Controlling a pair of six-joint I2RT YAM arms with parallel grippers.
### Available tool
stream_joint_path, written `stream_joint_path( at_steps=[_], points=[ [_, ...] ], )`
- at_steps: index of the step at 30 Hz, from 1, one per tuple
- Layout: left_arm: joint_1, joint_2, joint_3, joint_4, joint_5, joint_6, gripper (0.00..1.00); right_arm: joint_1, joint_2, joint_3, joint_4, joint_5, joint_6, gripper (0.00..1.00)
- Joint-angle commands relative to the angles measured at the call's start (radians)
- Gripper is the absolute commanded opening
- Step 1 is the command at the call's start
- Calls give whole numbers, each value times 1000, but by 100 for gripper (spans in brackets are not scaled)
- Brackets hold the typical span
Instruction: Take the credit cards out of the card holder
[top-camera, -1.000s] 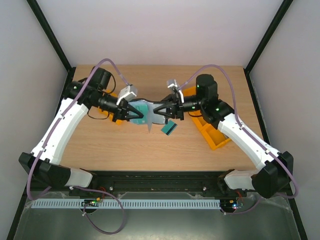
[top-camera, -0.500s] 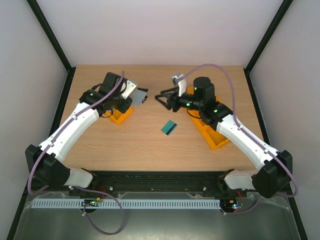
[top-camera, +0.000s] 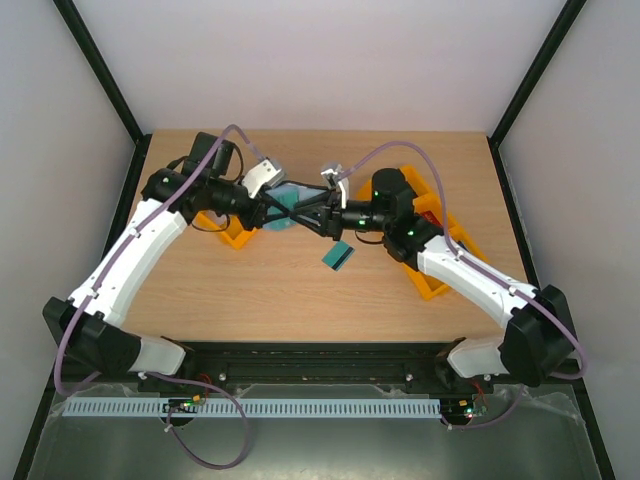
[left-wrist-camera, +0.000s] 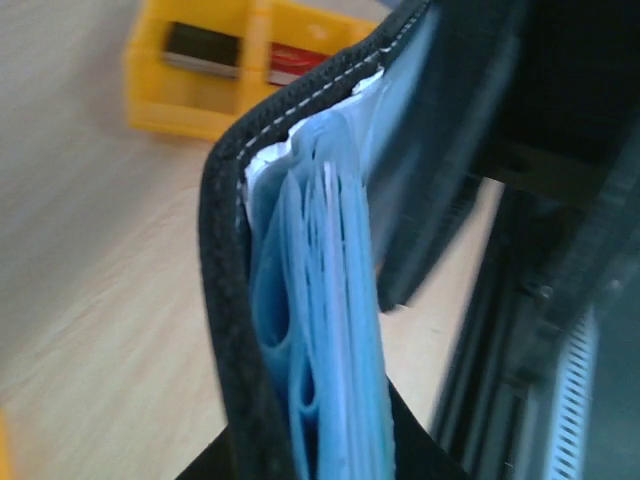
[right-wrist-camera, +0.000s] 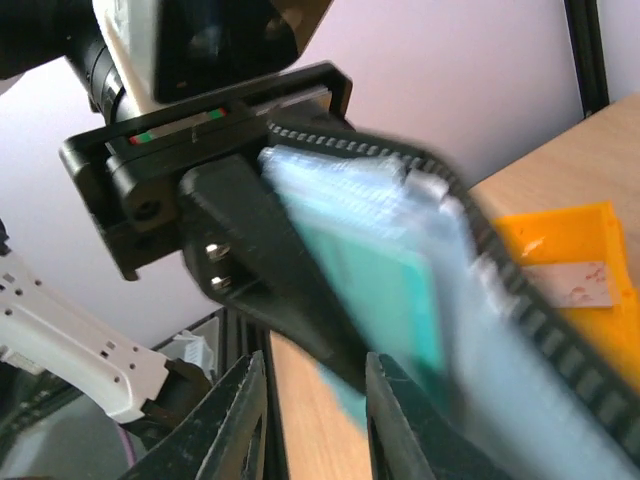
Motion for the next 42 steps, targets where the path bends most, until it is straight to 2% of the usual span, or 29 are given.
stream_joint_path(
  at_steps=[1, 3, 10, 20, 24, 25, 26, 27, 31, 32, 37, 42],
  points=[
    [6, -22, 37, -131, 301, 138, 2, -18, -47, 20, -8, -24, -56, 24],
    [6, -23, 38, -161, 332, 181, 2, -22, -64, 21, -31, -32, -73, 22],
    [8, -29, 46, -198, 366, 232, 2, -44, -101, 21, -150, -31, -142, 22],
    [8, -28, 48, -194, 400, 233, 2, -23, -37, 24, -115, -79, -88, 21],
    [8, -23, 49, -183, 404, 224, 2, 1, -19, 32, -89, -118, -81, 16],
    [8, -24, 50, -183, 406, 223, 2, 2, -19, 30, -76, -129, -73, 12],
    [8, -23, 49, -183, 407, 223, 2, 2, -22, 28, -63, -139, -69, 4],
    [8, -22, 49, -183, 406, 224, 2, 2, -28, 27, -54, -147, -68, 2],
    [8, -24, 45, -183, 404, 223, 2, 0, -55, -3, 16, -167, -44, 2],
    [8, -23, 45, -181, 404, 219, 3, 0, -63, -8, 29, -164, -38, 2],
    [9, -27, 40, -177, 407, 212, 20, -38, -108, -53, 61, -126, -25, 2],
    [8, -26, 6, -147, 446, 180, 20, -63, -125, -86, 82, -133, -1, 2]
  ],
)
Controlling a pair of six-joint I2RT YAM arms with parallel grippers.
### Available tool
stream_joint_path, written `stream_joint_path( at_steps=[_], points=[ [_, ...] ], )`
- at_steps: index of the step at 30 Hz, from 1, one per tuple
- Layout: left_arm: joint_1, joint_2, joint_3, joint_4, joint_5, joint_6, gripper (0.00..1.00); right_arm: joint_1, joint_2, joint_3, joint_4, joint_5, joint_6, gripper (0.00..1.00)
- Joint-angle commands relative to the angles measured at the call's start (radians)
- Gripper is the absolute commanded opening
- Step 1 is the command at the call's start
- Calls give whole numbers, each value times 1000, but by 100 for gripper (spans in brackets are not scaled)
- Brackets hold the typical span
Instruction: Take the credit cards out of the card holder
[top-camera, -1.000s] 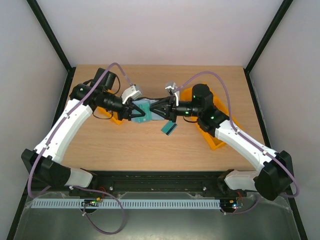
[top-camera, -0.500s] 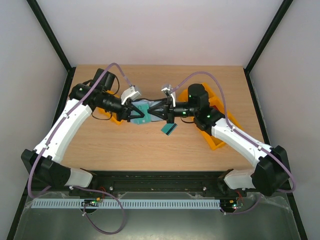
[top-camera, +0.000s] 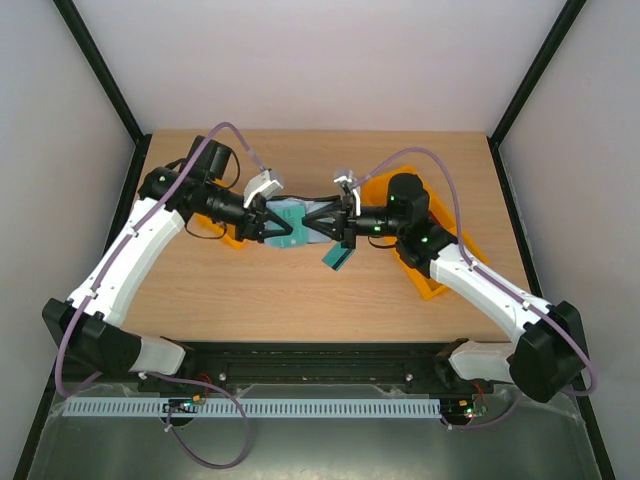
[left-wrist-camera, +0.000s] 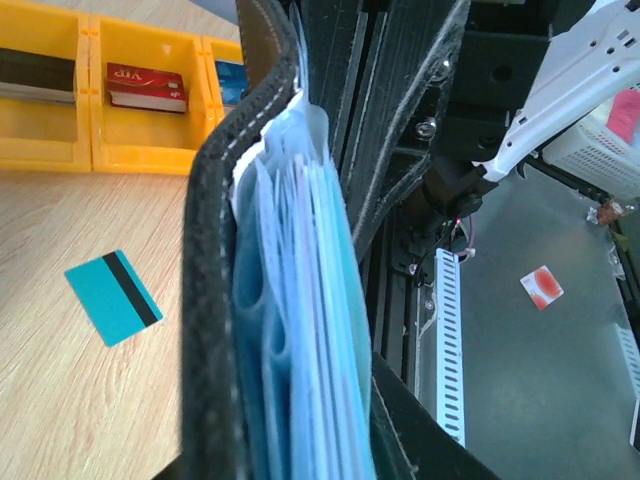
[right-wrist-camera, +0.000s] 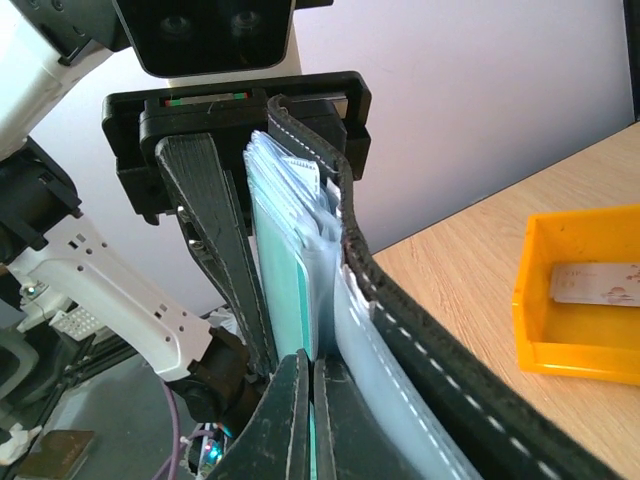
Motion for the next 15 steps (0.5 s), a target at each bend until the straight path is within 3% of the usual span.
stream_joint_path(
  at_steps=[1, 12, 15],
  points=[
    [-7, -25, -12, 33, 89, -16, 20, -21, -36, -28, 90, 1, 30, 2],
    [-7, -29, -19, 27, 80, -12, 18, -63, -47, -32, 105, -80, 42, 2],
    [-7, -24, -21, 41, 89, -24, 5, -62, -23, -18, 137, -151, 96, 2]
  ],
)
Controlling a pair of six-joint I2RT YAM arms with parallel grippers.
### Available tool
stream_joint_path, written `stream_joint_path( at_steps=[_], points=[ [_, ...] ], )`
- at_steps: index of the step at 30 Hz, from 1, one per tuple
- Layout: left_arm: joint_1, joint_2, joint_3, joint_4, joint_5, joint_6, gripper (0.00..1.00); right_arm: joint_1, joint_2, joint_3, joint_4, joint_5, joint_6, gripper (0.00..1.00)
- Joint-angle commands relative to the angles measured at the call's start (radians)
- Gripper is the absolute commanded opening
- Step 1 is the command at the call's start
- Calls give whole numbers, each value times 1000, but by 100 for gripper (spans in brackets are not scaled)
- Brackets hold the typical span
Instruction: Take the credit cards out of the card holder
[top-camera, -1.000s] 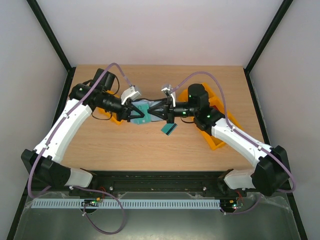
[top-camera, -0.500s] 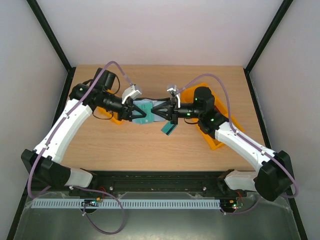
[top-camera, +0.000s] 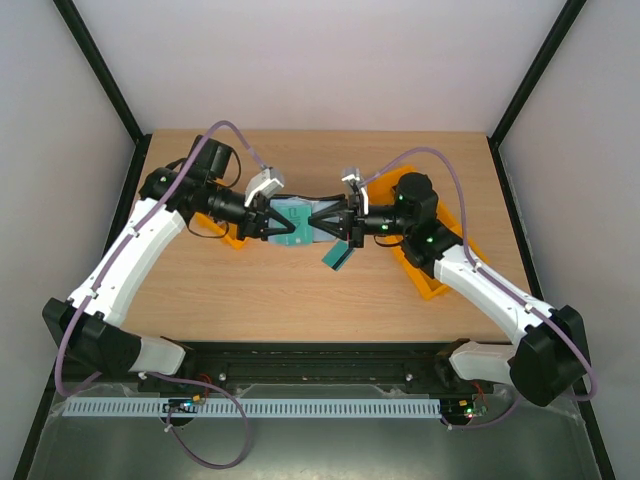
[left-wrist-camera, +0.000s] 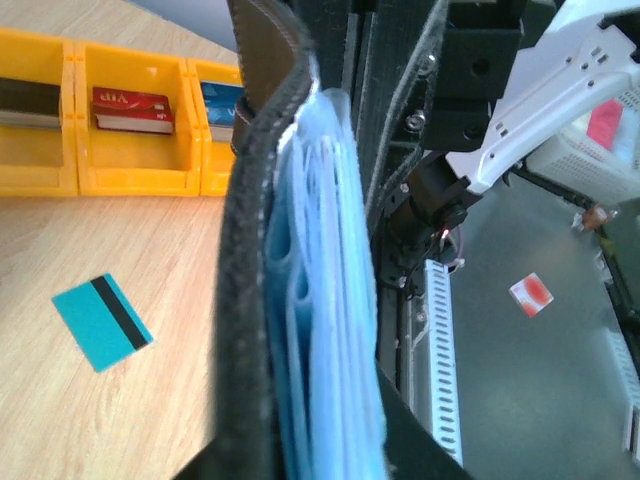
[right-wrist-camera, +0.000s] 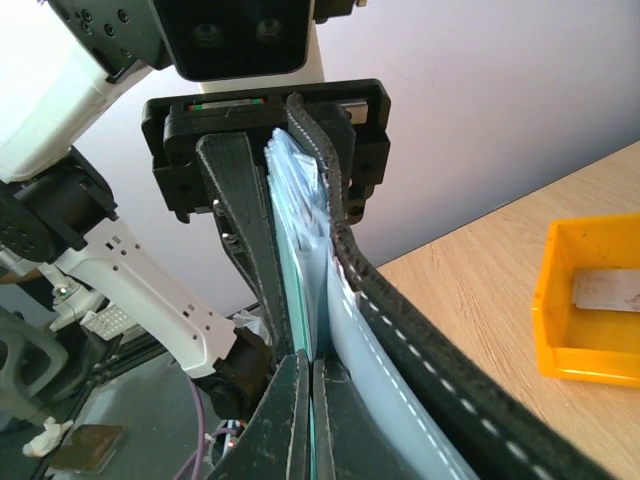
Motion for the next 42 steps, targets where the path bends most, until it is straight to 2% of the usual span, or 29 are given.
stream_joint_path(
  at_steps=[1, 6, 9, 11, 16, 19, 20, 21, 23, 25, 33, 35, 37, 39, 40, 42],
  points=[
    [-3, -22, -14, 0, 50, -8, 3, -13, 5, 16, 75, -80, 47, 2],
    [-3, -22, -17, 0, 43, -8, 2, -13, -7, 24, 10, -27, -17, 3],
    [-3, -21, -12, -1, 48, -8, 2, -10, 12, 21, 42, -38, 17, 17],
    [-3, -18, -10, 0, 57, -8, 2, -1, 26, 23, 55, -40, 38, 19],
    [-5, -20, -15, -4, 64, -2, 2, 31, 49, 31, 67, -25, 34, 16],
    [-5, -21, -14, -6, 65, 0, 2, 36, 53, 27, 95, -42, 45, 3],
    [-5, -22, -13, -8, 64, 2, 2, 36, 47, 23, 105, -46, 46, 2],
    [-5, -21, -13, -9, 63, 3, 3, 35, 34, 18, 117, -47, 46, 2],
    [-5, -23, -14, -14, 61, 8, 15, 27, 3, 1, 127, -34, 33, 2],
    [-5, -23, -16, -22, 66, 18, 20, 2, -26, -16, 126, -19, 28, 2],
    [-5, -20, -23, -23, 77, 24, 22, -49, -51, -36, 134, -31, 68, 2],
    [-5, -20, -23, -22, 78, 24, 19, -49, -49, -36, 148, -36, 81, 2],
    [-5, -20, -23, -16, 73, 14, 4, -49, -46, -35, 152, -38, 89, 2],
    [-5, -20, -26, -4, 63, 2, 2, -49, -43, -37, 145, -40, 83, 3],
    [-5, -19, -26, -3, 61, 3, 2, -49, -44, -35, 126, -37, 72, 9],
    [-5, -22, -29, -5, 62, 5, 2, -51, -54, -39, 101, -31, 37, 14]
  ],
)
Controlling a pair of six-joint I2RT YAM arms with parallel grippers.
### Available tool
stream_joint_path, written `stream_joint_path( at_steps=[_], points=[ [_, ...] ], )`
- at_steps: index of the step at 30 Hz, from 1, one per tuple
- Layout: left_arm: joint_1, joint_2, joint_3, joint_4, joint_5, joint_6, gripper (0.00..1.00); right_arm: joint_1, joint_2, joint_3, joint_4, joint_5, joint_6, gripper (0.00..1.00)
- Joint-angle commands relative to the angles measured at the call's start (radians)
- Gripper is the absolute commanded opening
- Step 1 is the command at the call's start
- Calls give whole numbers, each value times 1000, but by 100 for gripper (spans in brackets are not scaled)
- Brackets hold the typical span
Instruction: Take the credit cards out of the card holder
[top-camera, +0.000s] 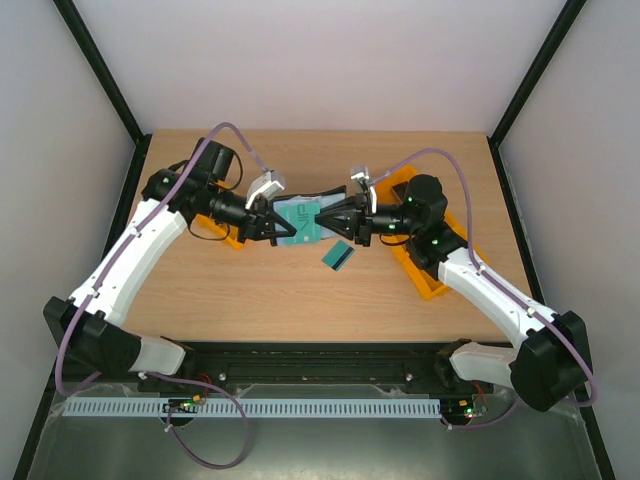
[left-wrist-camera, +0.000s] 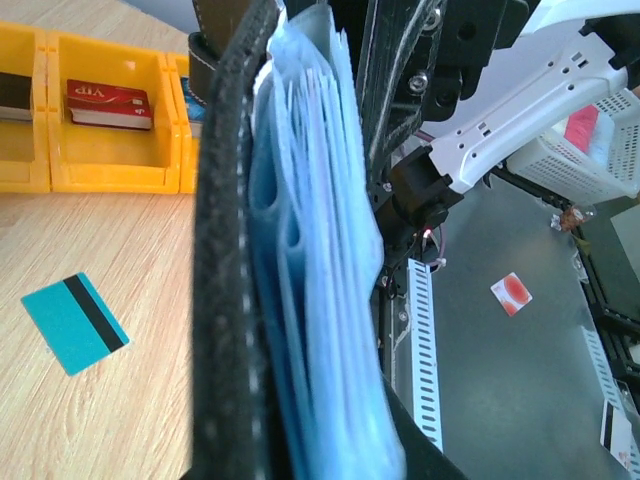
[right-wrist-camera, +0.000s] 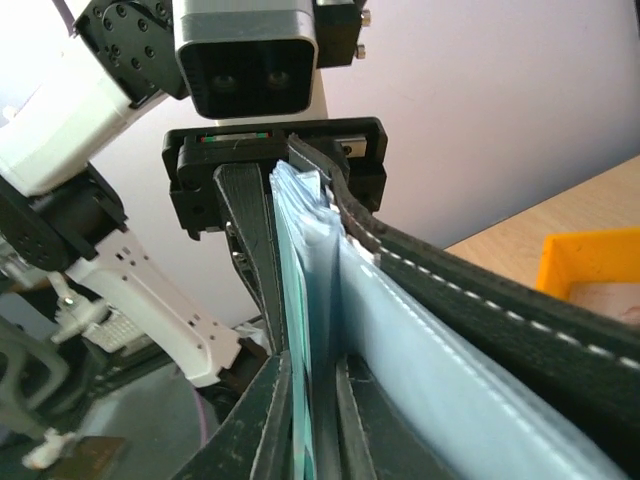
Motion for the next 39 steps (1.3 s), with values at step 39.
stream_joint_path(
  at_steps=[39],
  points=[
    [-1, -20, -11, -38, 46, 61, 14, 83, 20, -1, 2, 120, -40, 2]
  ],
)
